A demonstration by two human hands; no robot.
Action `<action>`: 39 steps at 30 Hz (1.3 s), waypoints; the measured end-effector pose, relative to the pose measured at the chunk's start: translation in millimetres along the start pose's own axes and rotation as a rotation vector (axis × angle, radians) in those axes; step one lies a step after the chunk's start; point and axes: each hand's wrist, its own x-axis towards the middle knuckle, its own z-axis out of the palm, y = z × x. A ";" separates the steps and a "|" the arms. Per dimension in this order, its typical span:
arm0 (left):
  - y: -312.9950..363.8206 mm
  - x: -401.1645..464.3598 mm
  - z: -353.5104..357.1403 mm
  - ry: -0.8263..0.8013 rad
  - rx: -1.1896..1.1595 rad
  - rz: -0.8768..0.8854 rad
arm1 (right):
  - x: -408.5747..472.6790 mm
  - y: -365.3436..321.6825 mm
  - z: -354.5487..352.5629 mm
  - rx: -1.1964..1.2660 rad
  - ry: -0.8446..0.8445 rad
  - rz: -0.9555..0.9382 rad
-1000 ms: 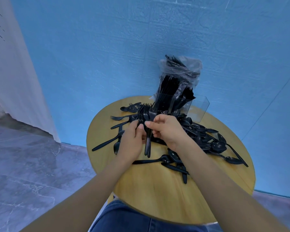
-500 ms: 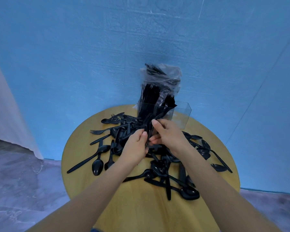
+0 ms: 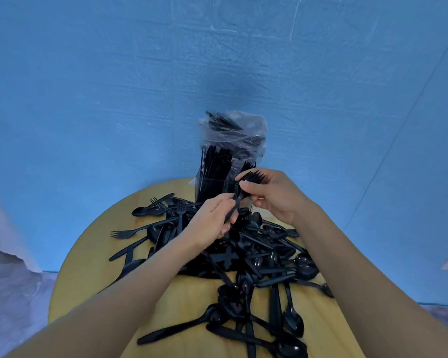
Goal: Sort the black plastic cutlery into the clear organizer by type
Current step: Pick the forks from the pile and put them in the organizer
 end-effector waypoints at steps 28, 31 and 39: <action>-64.3 83.4 -31.1 0.138 1.071 0.259 | 116.2 42.3 -23.1 -0.770 0.557 -0.480; -64.5 83.5 -31.3 0.134 1.080 0.271 | 117.8 58.6 -15.4 -1.129 0.512 -0.504; -61.7 78.6 -28.2 0.100 1.059 0.222 | 99.1 59.3 -18.7 -1.327 0.399 -0.363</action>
